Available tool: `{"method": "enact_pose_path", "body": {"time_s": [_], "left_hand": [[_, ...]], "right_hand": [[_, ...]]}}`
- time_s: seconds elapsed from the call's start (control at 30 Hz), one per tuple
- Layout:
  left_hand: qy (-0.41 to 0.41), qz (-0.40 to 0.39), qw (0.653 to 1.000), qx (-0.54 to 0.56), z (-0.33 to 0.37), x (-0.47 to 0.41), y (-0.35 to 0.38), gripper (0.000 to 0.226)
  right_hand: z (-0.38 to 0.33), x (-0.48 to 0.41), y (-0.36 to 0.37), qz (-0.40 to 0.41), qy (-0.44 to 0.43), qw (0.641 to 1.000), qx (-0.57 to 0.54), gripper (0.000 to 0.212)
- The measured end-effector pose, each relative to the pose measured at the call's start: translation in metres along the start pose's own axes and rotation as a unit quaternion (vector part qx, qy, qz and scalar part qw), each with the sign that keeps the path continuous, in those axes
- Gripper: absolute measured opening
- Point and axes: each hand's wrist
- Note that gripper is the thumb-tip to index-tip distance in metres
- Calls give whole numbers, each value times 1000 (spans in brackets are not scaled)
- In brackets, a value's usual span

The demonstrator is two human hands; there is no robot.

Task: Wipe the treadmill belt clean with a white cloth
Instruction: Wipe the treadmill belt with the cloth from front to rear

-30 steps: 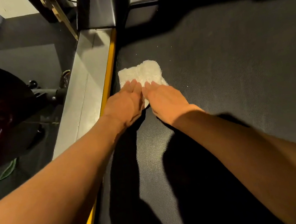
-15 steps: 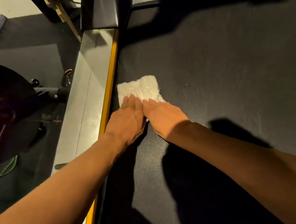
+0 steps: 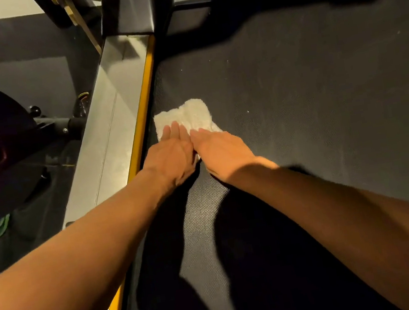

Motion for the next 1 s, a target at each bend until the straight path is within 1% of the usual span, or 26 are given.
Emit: {"method": "enact_pose_path", "body": {"time_s": [0.07, 0.13, 0.23, 0.3, 0.4, 0.47, 0.53, 0.63, 0.73, 0.8, 0.87, 0.9, 0.97, 1.0], "left_hand": [[-18, 4, 1000, 5, 5, -1, -5, 63], [-11, 5, 1000, -12, 12, 5, -3, 62], [13, -22, 999, -32, 17, 15, 6, 61], [22, -16, 999, -36, 15, 3, 11, 63], [28, -3, 998, -56, 9, -27, 15, 67], [49, 11, 996, -72, 12, -34, 14, 68], [88, 31, 992, -87, 27, -19, 15, 66], [117, 28, 990, -77, 46, 2, 18, 64], [120, 56, 988, -78, 49, -25, 14, 66], [100, 48, 990, -88, 52, -45, 7, 66], [116, 46, 986, -114, 64, -46, 0, 65], [138, 60, 982, -118, 71, -38, -3, 64], [187, 119, 970, -104, 82, -19, 4, 60], [200, 134, 964, -112, 86, -9, 5, 60]], "right_hand": [[-1, -3, -2, 1, 18, 1000, -5, 35], [0, 6, 0, -12, 37, 999, -16, 35], [5, 26, 5, -15, 7, 1000, 5, 33], [12, 23, 3, 9, -13, 999, 28, 30], [20, 8, -3, 28, -8, 999, 27, 34], [24, 11, -5, 18, 11, 1000, 15, 37], [29, 27, -2, -4, 35, 999, -15, 37], [36, 51, 1, -22, 50, 999, 1, 37], [51, 38, -4, 17, 48, 998, 34, 35], [62, 29, -10, 42, 50, 998, 21, 35], [72, 33, -8, 36, 69, 997, 2, 39], [74, 41, -4, 27, 82, 996, -16, 42], [75, 61, 6, -2, 112, 992, -57, 46], [75, 69, 10, -13, 111, 992, -61, 47]]}}
Point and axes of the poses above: each hand's wrist, its own x-axis away from the middle knuckle, its own y-axis out of the palm, z = x × y
